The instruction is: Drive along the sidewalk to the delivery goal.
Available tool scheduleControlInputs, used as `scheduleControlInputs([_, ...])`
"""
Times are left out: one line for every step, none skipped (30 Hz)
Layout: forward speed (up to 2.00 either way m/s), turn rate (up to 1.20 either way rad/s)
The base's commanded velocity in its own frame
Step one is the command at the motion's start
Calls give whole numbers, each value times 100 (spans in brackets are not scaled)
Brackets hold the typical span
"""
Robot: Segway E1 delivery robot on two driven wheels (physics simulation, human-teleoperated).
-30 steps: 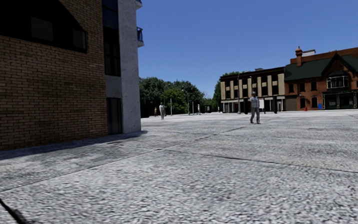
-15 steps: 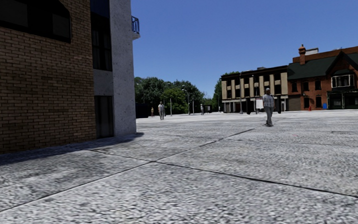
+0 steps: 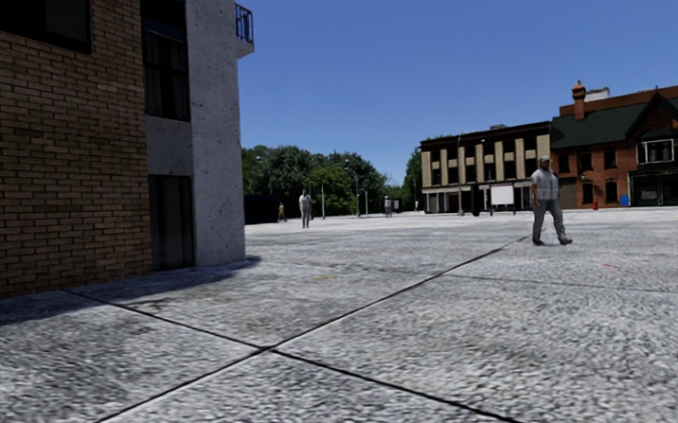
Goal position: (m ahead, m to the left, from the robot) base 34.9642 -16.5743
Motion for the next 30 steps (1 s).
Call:
scheduleControlInputs([200,0])
scheduleControlInputs([200,-6])
scheduleControlInputs([200,-8])
scheduleControlInputs([200,-9])
scheduleControlInputs([200,-9])
scheduleControlInputs([200,-10])
scheduleControlInputs([200,-11])
scheduleControlInputs([200,-11])
scheduleControlInputs([200,-11])
scheduleControlInputs([200,-11])
scheduleControlInputs([200,-11])
scheduleControlInputs([200,-11])
scheduleControlInputs([200,-11])
scheduleControlInputs([200,-11])
scheduleControlInputs([200,-11])
scheduleControlInputs([200,-11])
scheduleControlInputs([200,-11])
scheduleControlInputs([200,-11])
scheduleControlInputs([200,-11])
scheduleControlInputs([200,-11])
scheduleControlInputs([200,-14])
scheduleControlInputs([200,-14])
scheduleControlInputs([200,-22])
scheduleControlInputs([200,-31])
scheduleControlInputs([200,-33])
scheduleControlInputs([200,-33])
scheduleControlInputs([200,-34])
scheduleControlInputs([200,-34])
scheduleControlInputs([200,-34])
scheduleControlInputs([200,-34])
